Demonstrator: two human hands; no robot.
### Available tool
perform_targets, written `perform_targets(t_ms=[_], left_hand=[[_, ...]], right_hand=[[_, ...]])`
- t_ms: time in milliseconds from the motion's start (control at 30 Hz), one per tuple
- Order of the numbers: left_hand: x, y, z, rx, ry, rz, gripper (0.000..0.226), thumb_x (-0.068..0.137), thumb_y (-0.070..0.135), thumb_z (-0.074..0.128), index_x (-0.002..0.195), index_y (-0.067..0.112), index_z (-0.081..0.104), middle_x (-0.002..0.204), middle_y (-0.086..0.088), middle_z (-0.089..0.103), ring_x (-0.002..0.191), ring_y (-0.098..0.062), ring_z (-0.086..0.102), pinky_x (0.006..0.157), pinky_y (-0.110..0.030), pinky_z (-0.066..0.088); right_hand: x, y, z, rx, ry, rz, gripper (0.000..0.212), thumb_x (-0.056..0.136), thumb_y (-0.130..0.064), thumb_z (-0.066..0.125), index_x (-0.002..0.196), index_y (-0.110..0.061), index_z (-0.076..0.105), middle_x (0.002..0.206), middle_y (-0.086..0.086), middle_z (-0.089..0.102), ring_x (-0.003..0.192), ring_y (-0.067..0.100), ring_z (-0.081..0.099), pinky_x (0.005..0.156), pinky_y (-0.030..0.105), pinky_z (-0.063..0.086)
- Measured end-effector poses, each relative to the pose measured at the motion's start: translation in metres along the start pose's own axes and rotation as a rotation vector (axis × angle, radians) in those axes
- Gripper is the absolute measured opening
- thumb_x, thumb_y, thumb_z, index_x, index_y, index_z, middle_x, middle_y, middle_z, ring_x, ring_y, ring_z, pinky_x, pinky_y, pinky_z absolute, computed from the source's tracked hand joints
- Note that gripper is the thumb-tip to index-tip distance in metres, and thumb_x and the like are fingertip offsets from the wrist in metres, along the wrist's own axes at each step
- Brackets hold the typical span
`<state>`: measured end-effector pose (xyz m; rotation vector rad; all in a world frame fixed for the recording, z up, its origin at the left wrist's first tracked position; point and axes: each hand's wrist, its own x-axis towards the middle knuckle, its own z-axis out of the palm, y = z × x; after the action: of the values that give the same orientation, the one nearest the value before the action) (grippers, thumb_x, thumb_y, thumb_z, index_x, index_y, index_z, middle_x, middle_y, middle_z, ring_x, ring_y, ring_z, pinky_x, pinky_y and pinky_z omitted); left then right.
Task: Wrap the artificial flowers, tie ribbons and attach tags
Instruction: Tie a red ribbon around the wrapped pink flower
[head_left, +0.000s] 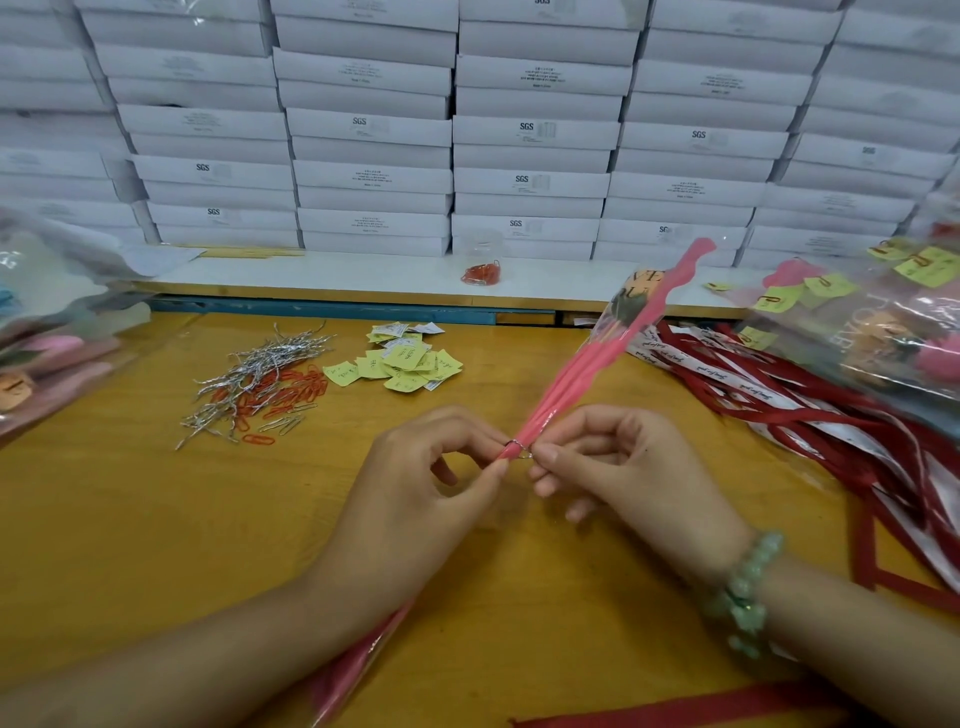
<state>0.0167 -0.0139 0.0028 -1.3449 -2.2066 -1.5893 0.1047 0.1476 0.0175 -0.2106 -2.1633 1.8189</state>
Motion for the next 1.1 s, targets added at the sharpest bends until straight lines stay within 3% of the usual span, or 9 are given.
perform_targets(t_ms=[133,267,400,500,667,733,933,1100], left_hand=[[0.001,-0.001,0.000,-0.016,0.019,-0.030,0.015,0.082,0.009,0.072,0.080,0.023,0.076,0.088,0.017,0.070,0.091,-0.006,0.065,0.065,-0.018,0.048],[0.000,-0.001,-0.001,0.007,0.009,-0.001,0.013,0.083,0.010,0.072,0.082,0.023,0.076,0.089,0.016,0.070,0.091,-0.006,0.065,0.066,-0.019,0.049],[-0.001,0.001,-0.001,0.016,0.012,0.020,0.011,0.083,0.011,0.072,0.084,0.022,0.075,0.090,0.015,0.070,0.092,-0.005,0.065,0.067,-0.020,0.050],[-0.001,0.002,-0.001,0.034,0.009,0.047,0.011,0.083,0.010,0.072,0.084,0.020,0.075,0.090,0.015,0.069,0.093,-0.006,0.064,0.067,-0.022,0.050],[-0.002,0.003,-0.001,0.062,0.000,0.082,0.011,0.084,0.010,0.071,0.086,0.020,0.075,0.092,0.015,0.069,0.095,-0.006,0.063,0.067,-0.024,0.050],[-0.002,0.003,0.000,0.082,0.004,0.096,0.011,0.084,0.010,0.072,0.086,0.020,0.074,0.092,0.015,0.069,0.095,-0.007,0.063,0.067,-0.026,0.050],[-0.001,0.001,0.000,0.118,0.007,0.049,0.011,0.084,0.014,0.070,0.081,0.024,0.072,0.091,0.017,0.068,0.092,-0.008,0.064,0.064,-0.028,0.050],[-0.003,0.002,0.002,0.269,-0.047,0.091,0.007,0.085,0.022,0.069,0.080,0.025,0.065,0.098,0.020,0.063,0.092,-0.004,0.060,0.065,-0.021,0.044]], right_hand=[[-0.003,0.002,0.003,-0.149,0.020,-0.092,0.003,0.081,-0.007,0.073,0.082,-0.007,0.071,0.074,0.009,0.074,0.072,0.015,0.073,0.052,0.021,0.055],[-0.005,0.004,0.006,-0.299,0.054,-0.188,0.005,0.079,-0.005,0.076,0.077,-0.006,0.071,0.068,0.004,0.073,0.065,0.011,0.072,0.054,0.027,0.057],[-0.007,0.002,0.007,-0.308,0.030,-0.169,0.010,0.086,-0.008,0.069,0.077,-0.005,0.071,0.070,0.003,0.073,0.065,0.011,0.072,0.053,0.029,0.057],[-0.004,0.002,0.008,-0.162,-0.007,-0.043,0.011,0.089,-0.006,0.064,0.081,0.000,0.067,0.071,0.010,0.072,0.061,0.014,0.070,0.046,0.026,0.053],[0.000,-0.002,0.008,0.540,-0.172,0.445,0.008,0.075,-0.010,0.066,0.080,-0.003,0.066,0.062,0.002,0.060,0.043,0.002,0.051,0.033,0.011,0.035],[0.002,-0.004,0.007,0.631,-0.222,0.514,0.010,0.072,-0.012,0.065,0.079,-0.004,0.066,0.063,0.001,0.058,0.043,0.002,0.049,0.033,0.011,0.035],[0.003,0.001,0.003,0.045,-0.095,0.193,0.027,0.079,-0.029,0.070,0.096,-0.009,0.066,0.062,-0.011,0.059,0.043,0.000,0.048,0.037,0.012,0.034],[0.005,0.005,0.005,0.203,-0.007,0.169,0.034,0.076,-0.033,0.067,0.095,-0.005,0.063,0.064,-0.006,0.061,0.052,0.002,0.055,0.039,0.014,0.042]])
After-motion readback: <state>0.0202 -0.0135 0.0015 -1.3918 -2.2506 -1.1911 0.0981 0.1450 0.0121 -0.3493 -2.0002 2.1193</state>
